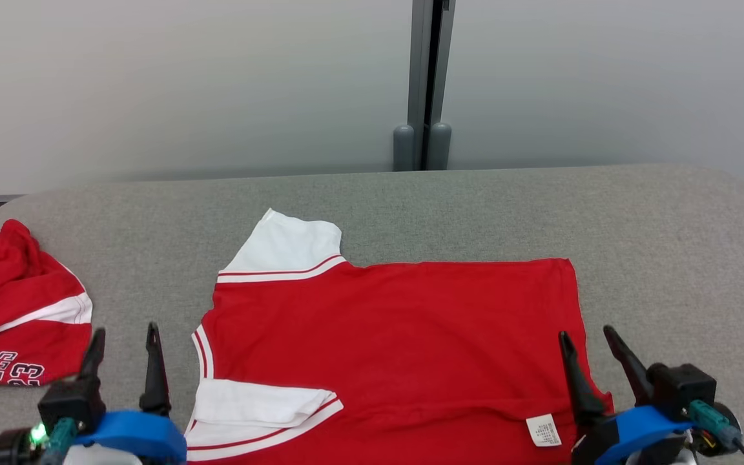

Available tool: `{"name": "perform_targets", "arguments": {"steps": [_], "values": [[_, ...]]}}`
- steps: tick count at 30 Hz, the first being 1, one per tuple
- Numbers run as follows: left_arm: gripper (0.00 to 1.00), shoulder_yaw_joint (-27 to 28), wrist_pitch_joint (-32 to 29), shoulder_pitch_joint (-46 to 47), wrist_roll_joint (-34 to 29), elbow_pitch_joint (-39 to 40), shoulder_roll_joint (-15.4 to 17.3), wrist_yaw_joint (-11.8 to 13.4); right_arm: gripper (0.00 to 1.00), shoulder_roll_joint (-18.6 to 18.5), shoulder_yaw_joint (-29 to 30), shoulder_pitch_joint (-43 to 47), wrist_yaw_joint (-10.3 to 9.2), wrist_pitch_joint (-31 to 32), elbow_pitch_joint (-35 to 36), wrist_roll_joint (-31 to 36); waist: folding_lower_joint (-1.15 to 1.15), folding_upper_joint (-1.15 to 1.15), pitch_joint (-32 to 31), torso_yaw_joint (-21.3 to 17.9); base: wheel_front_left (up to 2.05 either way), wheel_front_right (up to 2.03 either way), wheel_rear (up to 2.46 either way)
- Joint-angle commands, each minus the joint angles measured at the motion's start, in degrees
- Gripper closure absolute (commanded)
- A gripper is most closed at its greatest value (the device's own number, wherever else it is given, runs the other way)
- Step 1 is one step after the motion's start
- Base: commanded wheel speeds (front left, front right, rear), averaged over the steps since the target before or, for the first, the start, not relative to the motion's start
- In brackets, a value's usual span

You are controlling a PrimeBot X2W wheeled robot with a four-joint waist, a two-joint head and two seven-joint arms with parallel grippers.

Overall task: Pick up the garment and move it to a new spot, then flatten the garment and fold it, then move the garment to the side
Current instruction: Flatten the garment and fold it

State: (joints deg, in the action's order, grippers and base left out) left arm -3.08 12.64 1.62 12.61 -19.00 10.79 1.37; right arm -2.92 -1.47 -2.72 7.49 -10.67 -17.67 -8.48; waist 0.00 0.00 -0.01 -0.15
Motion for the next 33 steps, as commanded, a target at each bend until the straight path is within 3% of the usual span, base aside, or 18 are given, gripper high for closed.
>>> {"name": "perform_targets", "arguments": {"steps": [1,7,16,23,33], "values": [[0.00,-0.27,-0.48,3.77,0.11,0.44,1.13,-0.67,0.00,0.01,0.34,-2.53,0.01,0.50,-0.07,0.92,0.00,0.00,0.88,-0.15,0.00,0.00,0.00],[0.00,-0.80,-3.22,14.79,0.13,-0.06,3.49,-3.19,0.00,-1.73,-0.35,-10.83,0.01,2.59,-1.62,2.21,0.00,0.00,5.18,-1.36,0.00,0.00,0.00],[0.00,-4.98,-13.32,38.09,0.88,-6.78,8.10,-7.87,0.00,-6.71,-4.25,-28.72,0.01,8.10,-7.62,0.89,0.00,0.00,16.17,-5.12,0.00,0.00,0.00],[0.00,-10.71,-21.13,50.04,3.23,-17.23,9.90,-8.91,0.00,-8.05,-7.04,-36.43,0.01,7.71,-10.44,-0.97,0.00,0.00,22.02,-7.72,0.00,0.00,0.00],[0.00,-23.62,-30.74,57.25,11.17,-28.57,12.72,-8.80,0.00,-7.23,-10.30,-40.57,0.01,5.41,-14.07,-3.28,0.00,0.00,26.90,-11.08,0.00,0.00,0.00]]}}
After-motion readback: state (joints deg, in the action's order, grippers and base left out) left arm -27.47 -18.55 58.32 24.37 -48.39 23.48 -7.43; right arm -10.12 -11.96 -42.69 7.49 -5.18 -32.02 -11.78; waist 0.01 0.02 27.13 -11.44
